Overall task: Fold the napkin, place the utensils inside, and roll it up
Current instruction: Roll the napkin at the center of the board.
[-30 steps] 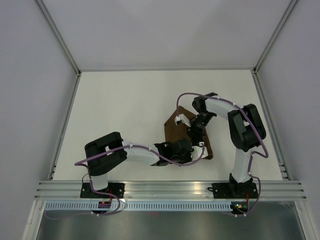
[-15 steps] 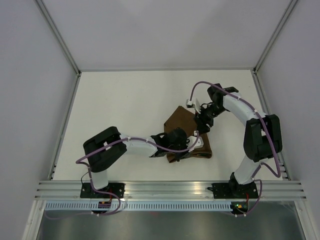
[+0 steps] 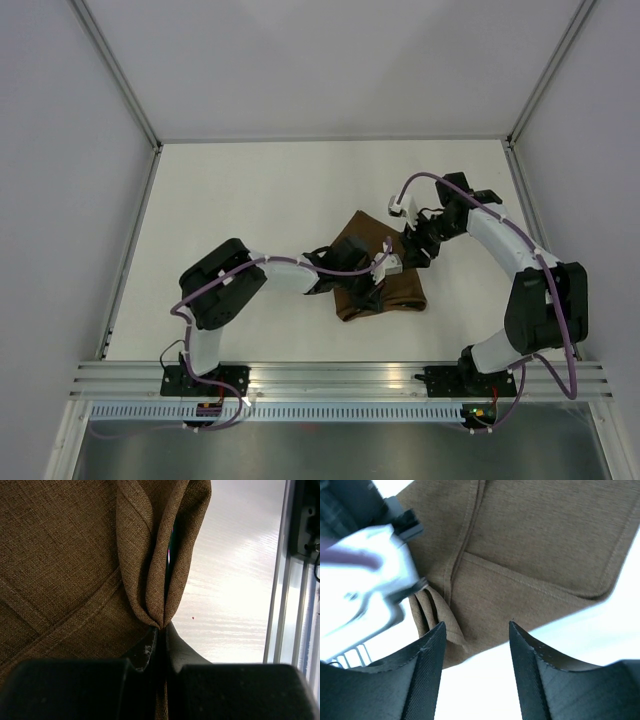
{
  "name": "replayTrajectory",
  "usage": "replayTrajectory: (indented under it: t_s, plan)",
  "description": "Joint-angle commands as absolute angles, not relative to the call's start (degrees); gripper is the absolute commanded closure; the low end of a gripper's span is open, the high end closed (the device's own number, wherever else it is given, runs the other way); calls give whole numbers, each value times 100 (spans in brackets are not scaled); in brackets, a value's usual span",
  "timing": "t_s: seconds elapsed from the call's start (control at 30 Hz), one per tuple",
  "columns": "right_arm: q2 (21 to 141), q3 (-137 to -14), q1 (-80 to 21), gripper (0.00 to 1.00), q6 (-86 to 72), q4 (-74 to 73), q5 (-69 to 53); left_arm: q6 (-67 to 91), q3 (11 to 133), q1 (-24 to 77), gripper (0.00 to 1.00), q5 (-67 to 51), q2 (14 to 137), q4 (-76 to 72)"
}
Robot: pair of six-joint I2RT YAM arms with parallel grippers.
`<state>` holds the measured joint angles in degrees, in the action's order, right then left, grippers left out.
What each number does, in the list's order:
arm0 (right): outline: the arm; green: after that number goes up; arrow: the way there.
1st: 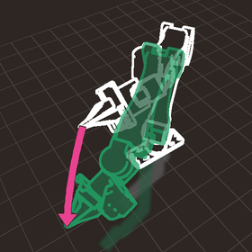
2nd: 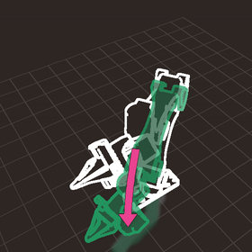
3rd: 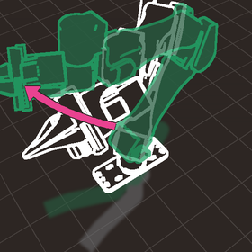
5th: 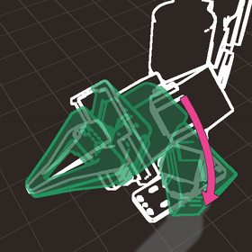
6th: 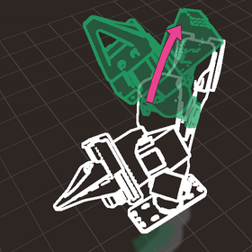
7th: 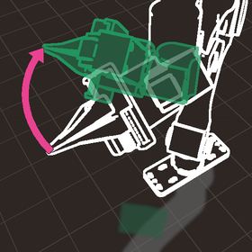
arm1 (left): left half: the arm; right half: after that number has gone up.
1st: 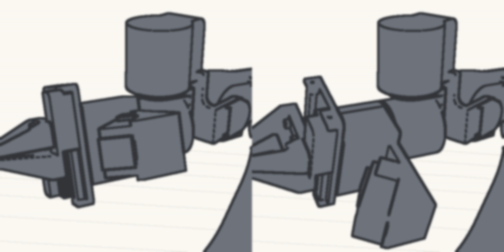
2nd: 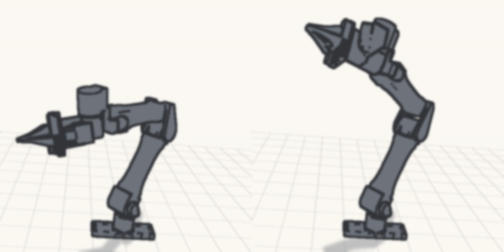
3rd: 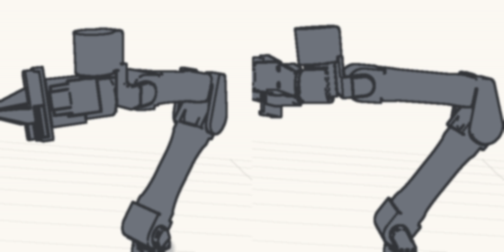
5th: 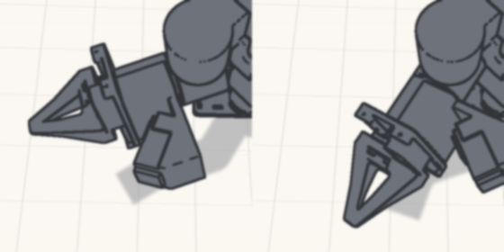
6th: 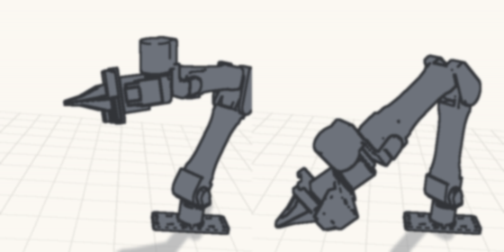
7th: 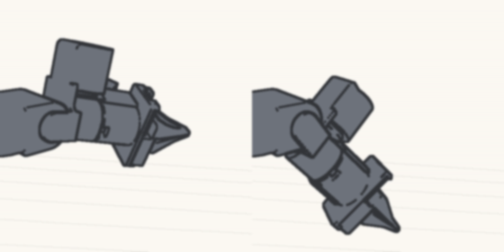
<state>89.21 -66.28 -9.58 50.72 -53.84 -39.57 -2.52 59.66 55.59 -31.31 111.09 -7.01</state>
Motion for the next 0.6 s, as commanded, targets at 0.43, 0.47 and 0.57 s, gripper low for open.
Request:
replayTrajectory:
  t_s: [0.43,0.47,0.57]
  plan:
    - [6682,-4273,-1677,37,5564,-3236,-3333,474,6477,4870,98,-4772,12278,132]
    - [6584,-4115,-1966,37,5520,-2912,-3235,509,6504,4843,98,-4825,12339,141]
    - [6215,-3605,-2450,36,5423,-2384,-2980,571,6775,4729,98,-5167,12620,368]
